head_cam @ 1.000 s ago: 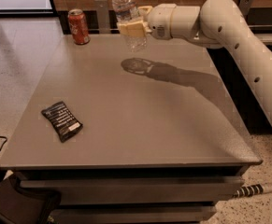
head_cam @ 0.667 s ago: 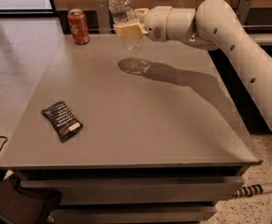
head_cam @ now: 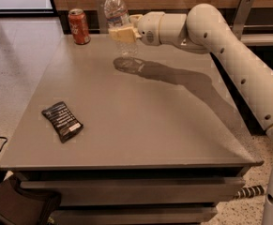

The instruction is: Place water bottle upright

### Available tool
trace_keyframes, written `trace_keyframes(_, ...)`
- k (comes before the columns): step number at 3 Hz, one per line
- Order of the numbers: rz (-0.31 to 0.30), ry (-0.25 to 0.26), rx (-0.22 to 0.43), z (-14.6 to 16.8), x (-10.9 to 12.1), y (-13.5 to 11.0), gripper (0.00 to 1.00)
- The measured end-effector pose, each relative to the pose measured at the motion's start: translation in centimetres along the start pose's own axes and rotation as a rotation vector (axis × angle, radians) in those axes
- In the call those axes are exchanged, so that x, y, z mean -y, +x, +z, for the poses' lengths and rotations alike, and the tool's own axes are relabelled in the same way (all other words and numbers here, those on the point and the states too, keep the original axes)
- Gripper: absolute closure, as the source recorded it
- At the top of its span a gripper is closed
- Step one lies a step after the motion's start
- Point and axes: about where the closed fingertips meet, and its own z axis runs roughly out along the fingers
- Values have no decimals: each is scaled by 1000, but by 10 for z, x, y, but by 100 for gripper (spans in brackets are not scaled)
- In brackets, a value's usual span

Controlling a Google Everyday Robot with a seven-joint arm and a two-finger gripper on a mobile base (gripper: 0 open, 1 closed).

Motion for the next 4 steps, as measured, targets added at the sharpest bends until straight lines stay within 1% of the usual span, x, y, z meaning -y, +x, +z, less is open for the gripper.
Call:
trace_keyframes(1,17,-7,21,9,6,8,100)
trace_keyframes(2,2,6,43,9,12,17,100)
trace_keyframes(3,-25,28,50,6,19,25,100)
trace_keyframes(4,-39,49,45,1,23,32,100)
